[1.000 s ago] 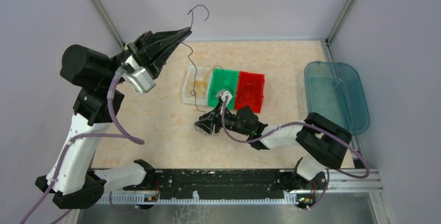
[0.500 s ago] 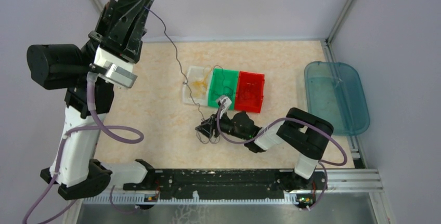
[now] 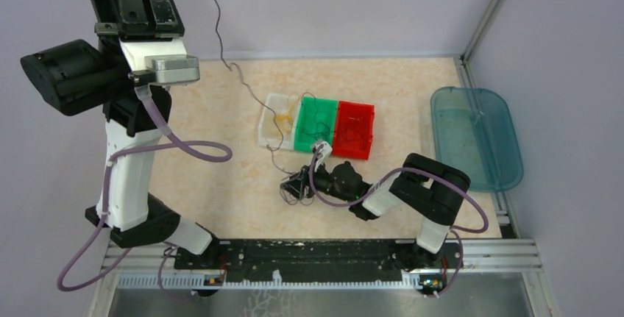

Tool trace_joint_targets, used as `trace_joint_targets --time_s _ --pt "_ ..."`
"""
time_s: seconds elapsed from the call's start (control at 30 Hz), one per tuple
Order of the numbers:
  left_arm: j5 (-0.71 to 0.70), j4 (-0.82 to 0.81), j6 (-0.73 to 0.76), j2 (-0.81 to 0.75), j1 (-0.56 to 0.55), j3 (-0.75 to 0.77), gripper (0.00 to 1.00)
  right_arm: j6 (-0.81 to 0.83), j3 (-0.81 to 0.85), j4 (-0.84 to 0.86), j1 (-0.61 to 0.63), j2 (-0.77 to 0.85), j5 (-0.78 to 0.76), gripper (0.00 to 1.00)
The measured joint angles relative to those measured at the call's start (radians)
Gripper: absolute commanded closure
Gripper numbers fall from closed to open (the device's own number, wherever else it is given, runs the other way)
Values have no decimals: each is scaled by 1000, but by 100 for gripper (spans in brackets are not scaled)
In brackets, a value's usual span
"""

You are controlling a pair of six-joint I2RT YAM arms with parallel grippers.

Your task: Untangle the cables

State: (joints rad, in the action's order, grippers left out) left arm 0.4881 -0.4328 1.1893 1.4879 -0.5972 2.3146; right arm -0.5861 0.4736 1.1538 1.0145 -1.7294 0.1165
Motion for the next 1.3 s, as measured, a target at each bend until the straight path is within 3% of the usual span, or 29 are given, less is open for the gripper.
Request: trace_joint_targets --time_s 0.13,0.23,0.33,0.4,0.53,0.67,0.83,0.97,1.07,1.3 --pt "5 -20 81 56 0 116 100 0 -11 3 0 0 -9 37" --pt "6 -33 117 64 0 148 100 0 -16 0 0 0 -16 39" --pt "6 -42 138 35 0 107 100 2 -16 -2 0 0 -23 51" --pt "10 -43 153 22 0 85 100 5 -17 -6 0 1 -37 65" --pt "28 -64 193 115 0 249 100 8 -18 -66 0 14 -82 74" --pt "80 -84 272 111 0 234 100 13 -18 -130 0 19 -122 100" --pt "96 -79 336 79 0 212 100 2 2 -399 3 112 -278 100" --pt "87 -54 372 52 0 240 100 -33 -16 -569 -24 303 -381 100" --pt "78 -38 401 19 0 245 100 -96 -58 -696 -99 485 -440 100" --pt "59 51 541 -94 -67 249 100 -188 -98 -982 -272 699 -470 100"
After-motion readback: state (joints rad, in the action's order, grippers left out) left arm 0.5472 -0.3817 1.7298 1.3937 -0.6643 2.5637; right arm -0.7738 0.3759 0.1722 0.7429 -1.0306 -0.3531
